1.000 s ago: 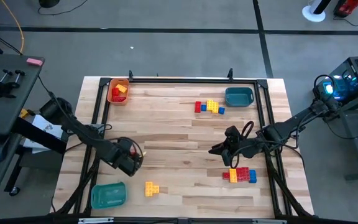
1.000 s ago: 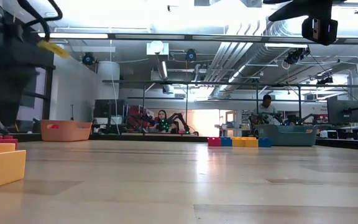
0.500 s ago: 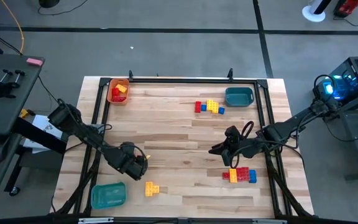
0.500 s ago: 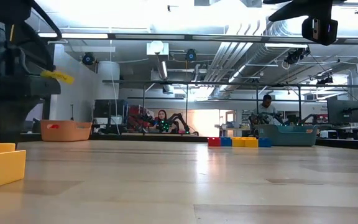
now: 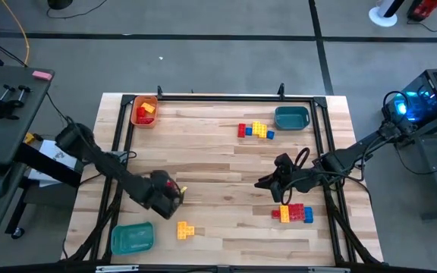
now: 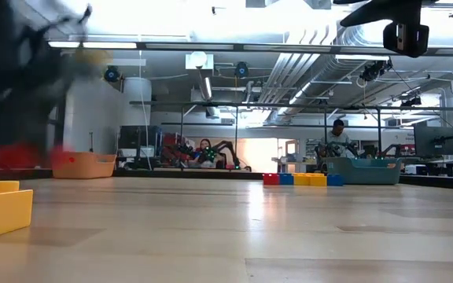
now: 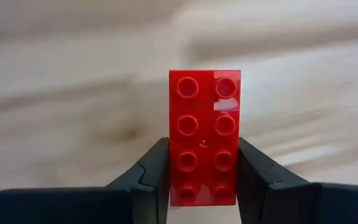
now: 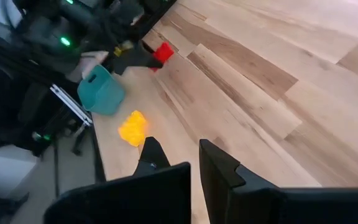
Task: Sort blocks
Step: Put the red game piece into the orange bin
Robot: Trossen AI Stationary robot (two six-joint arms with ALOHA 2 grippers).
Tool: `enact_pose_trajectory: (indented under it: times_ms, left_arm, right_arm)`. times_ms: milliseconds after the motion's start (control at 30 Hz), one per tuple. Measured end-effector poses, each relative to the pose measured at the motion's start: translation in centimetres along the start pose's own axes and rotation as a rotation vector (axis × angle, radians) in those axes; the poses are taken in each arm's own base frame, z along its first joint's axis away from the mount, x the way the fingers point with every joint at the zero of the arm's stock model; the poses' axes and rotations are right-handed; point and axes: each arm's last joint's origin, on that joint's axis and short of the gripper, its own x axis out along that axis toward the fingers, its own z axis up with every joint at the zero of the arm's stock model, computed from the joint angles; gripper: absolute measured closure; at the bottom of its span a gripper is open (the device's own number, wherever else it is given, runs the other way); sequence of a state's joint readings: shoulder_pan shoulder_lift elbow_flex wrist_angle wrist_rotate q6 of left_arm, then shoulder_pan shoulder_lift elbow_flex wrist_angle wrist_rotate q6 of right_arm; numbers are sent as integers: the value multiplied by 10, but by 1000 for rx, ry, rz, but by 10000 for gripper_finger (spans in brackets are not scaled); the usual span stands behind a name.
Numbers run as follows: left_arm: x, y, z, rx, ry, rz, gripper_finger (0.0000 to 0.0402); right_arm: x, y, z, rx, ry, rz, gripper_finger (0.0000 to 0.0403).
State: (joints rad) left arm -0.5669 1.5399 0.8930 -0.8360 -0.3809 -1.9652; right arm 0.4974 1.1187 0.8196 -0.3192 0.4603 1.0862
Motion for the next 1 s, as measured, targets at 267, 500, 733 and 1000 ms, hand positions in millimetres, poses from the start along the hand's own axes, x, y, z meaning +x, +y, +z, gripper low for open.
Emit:
enact_pose_trajectory:
  times_ms: [267, 500, 733, 1000]
  left_arm:
    - [-64, -13, 102, 109, -282, -141, 304]
    - [-86, -11, 174, 283, -394, -69, 304]
    - [-67, 20, 225, 332, -444, 328, 304]
    - [-33, 63, 297, 220, -342, 595, 304]
  right_arm:
    - [-2, 19, 12, 68, -128, 172, 403]
    - [-7, 29, 22, 47, -257, 251, 403]
    - [-7, 27, 25, 85, -351, 187, 403]
    - [-1, 19, 39, 116, -407, 134, 403]
